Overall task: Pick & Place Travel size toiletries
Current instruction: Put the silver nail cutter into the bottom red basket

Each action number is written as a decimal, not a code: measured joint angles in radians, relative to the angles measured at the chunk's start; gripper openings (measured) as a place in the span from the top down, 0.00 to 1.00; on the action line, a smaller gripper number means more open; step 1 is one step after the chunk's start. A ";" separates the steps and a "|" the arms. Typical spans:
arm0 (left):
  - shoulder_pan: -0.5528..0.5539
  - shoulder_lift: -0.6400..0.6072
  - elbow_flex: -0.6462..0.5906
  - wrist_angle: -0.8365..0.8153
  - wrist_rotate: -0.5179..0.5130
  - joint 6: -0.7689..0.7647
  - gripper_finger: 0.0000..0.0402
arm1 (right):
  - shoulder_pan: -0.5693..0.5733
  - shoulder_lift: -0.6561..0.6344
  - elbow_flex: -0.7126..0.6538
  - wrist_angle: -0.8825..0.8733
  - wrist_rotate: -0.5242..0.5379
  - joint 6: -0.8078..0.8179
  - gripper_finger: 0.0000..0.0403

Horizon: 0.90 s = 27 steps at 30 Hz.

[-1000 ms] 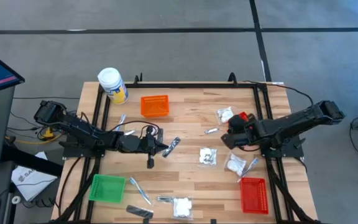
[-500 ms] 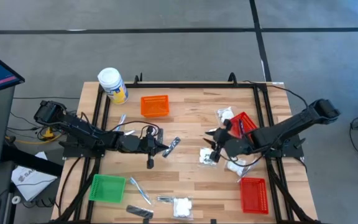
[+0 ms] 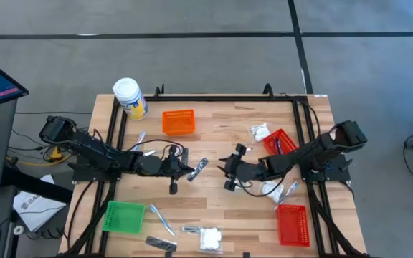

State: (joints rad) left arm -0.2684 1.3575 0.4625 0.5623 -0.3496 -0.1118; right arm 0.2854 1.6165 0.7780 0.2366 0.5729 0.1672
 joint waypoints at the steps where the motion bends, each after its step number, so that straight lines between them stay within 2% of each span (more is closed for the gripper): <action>1: 0.000 0.000 0.000 -0.001 0.000 0.001 0.99 | -0.004 -0.002 0.000 0.019 -0.023 -0.016 0.71; 4: 0.000 0.000 0.000 -0.003 0.000 0.001 0.99 | -0.004 -0.014 0.001 0.074 -0.090 -0.069 0.71; 9: 0.000 0.000 0.000 -0.005 0.018 -0.001 0.99 | -0.005 -0.011 0.001 0.182 -0.280 -0.147 0.71; 11: -0.001 0.000 0.000 -0.005 0.035 -0.007 0.99 | -0.006 -0.002 0.001 0.201 -0.318 -0.166 0.71; 16: -0.011 0.034 0.000 0.000 0.044 -0.035 0.99 | -0.021 0.009 0.001 0.220 -0.322 -0.178 0.71; 20: -0.011 0.117 0.006 0.039 0.044 -0.050 0.99 | -0.039 0.009 0.001 0.211 -0.322 -0.186 0.71; 27: -0.006 0.276 0.090 0.046 0.035 -0.036 0.99 | -0.048 0.009 0.001 0.158 -0.321 -0.160 0.71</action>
State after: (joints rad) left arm -0.2748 1.6335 0.5529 0.6085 -0.3149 -0.1478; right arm 0.2371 1.6257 0.7788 0.3946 0.2516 0.0075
